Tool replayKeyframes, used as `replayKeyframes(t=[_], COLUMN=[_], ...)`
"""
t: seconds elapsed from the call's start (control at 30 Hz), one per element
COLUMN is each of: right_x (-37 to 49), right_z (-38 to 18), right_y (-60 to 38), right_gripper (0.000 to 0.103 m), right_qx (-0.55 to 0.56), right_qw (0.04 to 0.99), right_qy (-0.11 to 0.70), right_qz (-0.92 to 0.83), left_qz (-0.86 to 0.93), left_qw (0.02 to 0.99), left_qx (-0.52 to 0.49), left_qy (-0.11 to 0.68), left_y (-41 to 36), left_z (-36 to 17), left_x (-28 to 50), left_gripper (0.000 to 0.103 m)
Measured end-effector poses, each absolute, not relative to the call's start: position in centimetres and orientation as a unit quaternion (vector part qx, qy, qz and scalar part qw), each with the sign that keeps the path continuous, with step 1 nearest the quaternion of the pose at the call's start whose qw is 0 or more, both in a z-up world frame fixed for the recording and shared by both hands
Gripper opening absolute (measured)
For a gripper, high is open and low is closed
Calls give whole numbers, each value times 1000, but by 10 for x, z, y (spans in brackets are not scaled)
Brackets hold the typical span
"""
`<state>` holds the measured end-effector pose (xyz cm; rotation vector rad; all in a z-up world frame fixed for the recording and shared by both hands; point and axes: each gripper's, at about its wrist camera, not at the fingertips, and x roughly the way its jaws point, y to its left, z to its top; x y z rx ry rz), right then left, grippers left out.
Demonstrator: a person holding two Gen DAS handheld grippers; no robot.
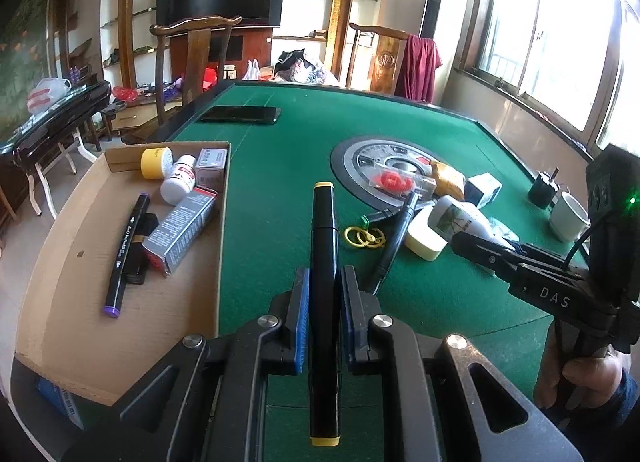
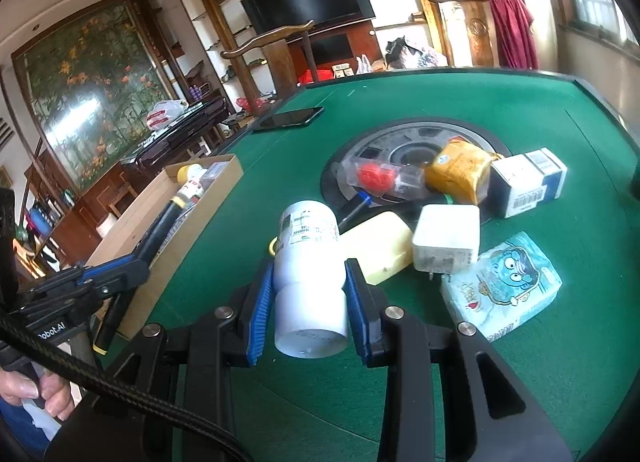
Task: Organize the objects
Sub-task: 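Grasp the tall white bottle with the right tool while the left tool holds the marker, then carry the white bottle and marker to the tray and release both inside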
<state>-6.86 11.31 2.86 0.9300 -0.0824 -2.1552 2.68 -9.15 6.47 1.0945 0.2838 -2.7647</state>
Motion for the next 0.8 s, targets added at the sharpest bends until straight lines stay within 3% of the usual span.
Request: replayKeyframes(t=[0.4, 0.8], right_x=[-71, -53], right_z=[28, 42], right_y=[113, 72], right_gripper=[32, 32], right_qx=[373, 389], right_qw=[402, 419], right_qy=[-48, -73], right_qz=[-835, -818], left_qz=[-925, -923], left_qw=[77, 122], left_qx=[353, 321], left_qy=[120, 173], left_y=[-118, -198], left_z=[71, 74], left_x=[35, 62], left_gripper=[12, 12])
